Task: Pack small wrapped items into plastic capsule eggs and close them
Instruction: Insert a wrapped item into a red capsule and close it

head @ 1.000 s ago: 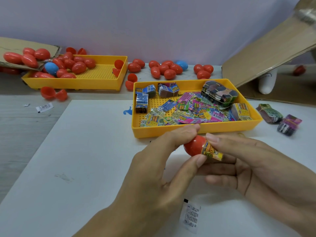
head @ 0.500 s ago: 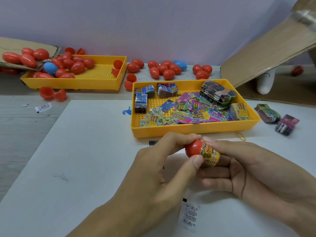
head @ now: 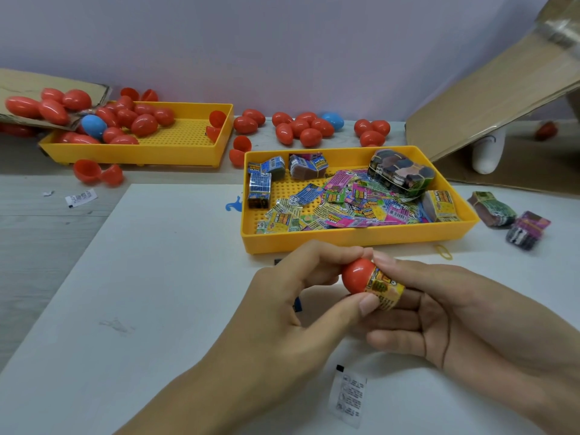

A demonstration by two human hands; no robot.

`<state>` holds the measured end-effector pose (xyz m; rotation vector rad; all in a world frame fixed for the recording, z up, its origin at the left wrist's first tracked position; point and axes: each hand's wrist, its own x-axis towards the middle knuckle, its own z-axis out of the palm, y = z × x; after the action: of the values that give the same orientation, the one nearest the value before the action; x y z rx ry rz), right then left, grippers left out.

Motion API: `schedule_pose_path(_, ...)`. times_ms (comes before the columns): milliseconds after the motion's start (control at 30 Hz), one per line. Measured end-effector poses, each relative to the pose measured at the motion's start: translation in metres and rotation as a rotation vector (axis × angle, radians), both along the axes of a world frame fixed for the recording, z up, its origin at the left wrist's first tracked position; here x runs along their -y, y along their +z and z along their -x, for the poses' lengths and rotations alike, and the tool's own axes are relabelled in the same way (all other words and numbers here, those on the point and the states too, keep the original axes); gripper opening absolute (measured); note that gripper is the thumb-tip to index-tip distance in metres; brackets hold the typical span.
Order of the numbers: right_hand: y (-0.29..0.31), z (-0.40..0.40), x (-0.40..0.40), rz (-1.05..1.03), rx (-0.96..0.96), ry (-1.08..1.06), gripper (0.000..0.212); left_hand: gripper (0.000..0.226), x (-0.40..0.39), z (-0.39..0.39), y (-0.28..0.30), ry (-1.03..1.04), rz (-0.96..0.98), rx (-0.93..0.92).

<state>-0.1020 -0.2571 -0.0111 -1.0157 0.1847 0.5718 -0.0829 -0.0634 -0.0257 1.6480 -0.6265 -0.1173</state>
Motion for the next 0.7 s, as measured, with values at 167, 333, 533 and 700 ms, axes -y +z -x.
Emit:
schedule_pose_path(167, 0.004, -0.002, -0.003, -0.005, -0.006, -0.001, 0.041, 0.030, -0.001, -0.004, -0.003, -0.019, 0.020, -0.045)
schedule_pose_path(333, 0.005, -0.003, -0.005, -0.031, -0.026, 0.019, 0.047, 0.029, -0.003, -0.006, -0.003, -0.060, 0.055, -0.123)
schedule_pose_path(533, 0.006, -0.001, -0.011, -0.014, 0.036, 0.010, 0.043, 0.035, -0.001, -0.005, -0.004, 0.027, 0.083, -0.036)
schedule_pose_path(700, 0.008, 0.002, -0.017, 0.127, 0.114, -0.133, 0.040, 0.035, -0.002, -0.004, -0.003, 0.221, 0.080, 0.129)
